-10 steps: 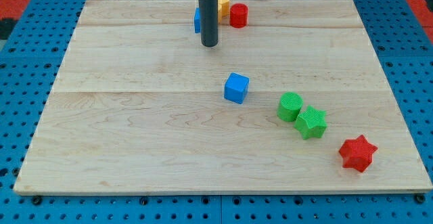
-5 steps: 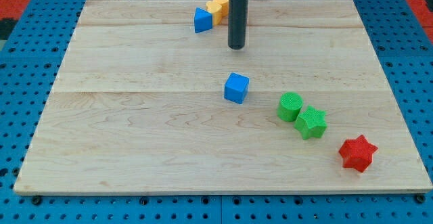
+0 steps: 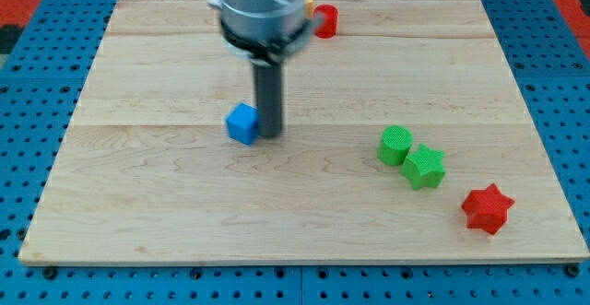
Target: Move the blue cube to the top left
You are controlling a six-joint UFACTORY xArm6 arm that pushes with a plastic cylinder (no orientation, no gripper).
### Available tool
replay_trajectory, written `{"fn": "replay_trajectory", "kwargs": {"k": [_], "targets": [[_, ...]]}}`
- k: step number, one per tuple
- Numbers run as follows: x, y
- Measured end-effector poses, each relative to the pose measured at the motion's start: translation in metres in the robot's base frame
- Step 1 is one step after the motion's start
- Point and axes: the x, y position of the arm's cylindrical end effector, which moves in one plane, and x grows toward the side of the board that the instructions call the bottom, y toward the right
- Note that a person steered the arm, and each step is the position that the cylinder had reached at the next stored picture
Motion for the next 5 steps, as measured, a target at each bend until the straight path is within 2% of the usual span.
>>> {"fn": "replay_trajectory", "kwargs": {"k": [1, 2, 3, 4, 5], "targets": [[-0.061, -0.069], [-0.027, -0.029], [0.050, -0.005], [0.023, -0.066], [-0.045, -0.101]]}}
